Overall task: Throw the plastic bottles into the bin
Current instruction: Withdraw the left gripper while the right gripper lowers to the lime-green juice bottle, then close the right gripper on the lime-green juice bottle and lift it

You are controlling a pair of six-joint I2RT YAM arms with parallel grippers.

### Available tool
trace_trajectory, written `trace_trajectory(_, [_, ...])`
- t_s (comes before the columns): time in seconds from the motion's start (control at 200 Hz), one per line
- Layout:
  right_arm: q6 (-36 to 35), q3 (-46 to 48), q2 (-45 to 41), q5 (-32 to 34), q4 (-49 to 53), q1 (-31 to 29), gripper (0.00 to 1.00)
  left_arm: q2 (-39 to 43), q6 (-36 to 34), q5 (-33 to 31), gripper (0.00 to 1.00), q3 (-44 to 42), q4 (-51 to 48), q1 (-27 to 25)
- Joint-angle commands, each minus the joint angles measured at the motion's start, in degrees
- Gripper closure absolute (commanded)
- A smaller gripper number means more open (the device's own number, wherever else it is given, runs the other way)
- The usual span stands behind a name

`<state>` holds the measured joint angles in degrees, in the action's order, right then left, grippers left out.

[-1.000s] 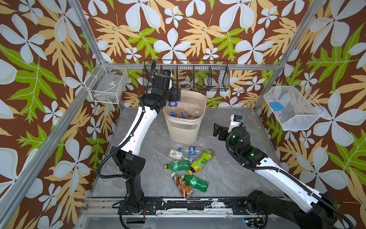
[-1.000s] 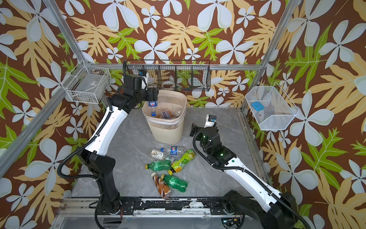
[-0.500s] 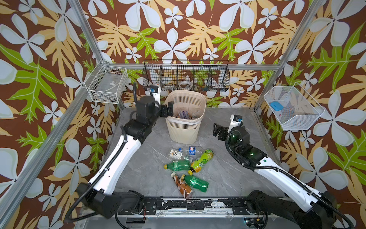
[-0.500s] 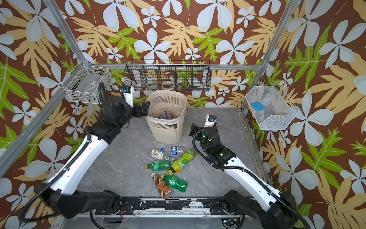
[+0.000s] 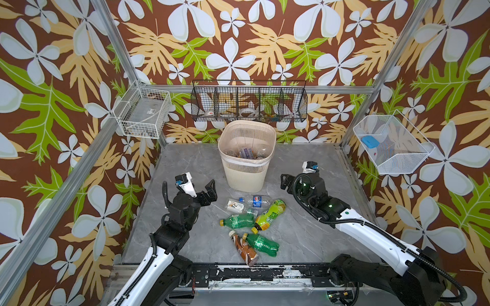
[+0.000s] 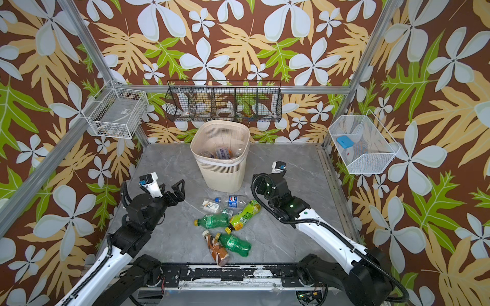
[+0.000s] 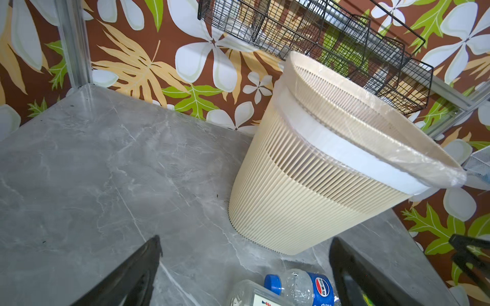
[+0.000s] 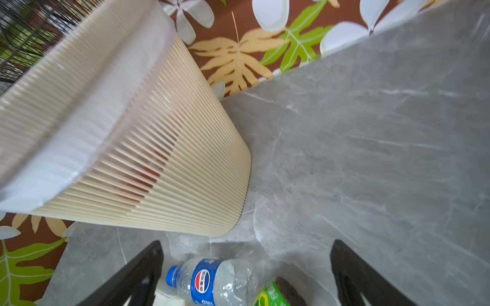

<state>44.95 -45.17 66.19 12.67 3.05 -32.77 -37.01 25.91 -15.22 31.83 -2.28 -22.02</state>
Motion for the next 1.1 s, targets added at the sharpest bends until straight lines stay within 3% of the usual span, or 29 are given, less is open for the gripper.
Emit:
trace_trajectory(0.0, [8.26, 2.05, 0.66, -3.79, 1.56, -1.46, 0.05, -0.73, 1.90, -2.78, 0.00, 0.48, 1.05, 0.13])
trace_trajectory(0.43, [26.72, 11.46, -0.70, 2.29, 2.99, -13.86, 0.05, 5.11, 8.92, -1.91, 0.00, -8.01, 2.50, 0.14])
trace_trajectory(0.796, [30.63, 9.17, 8.38, 1.55, 0.31, -17.05, 0.04, 6.32, 12.32, 0.02, 0.00, -10.95, 3.24, 0.14])
trace_trajectory(1.096, [33.28, 8.00, 15.89, 1.26, -1.37, -17.85, 0.10, 7.89, 12.79, -0.23, 0.00, -12.06, 2.72, 0.14])
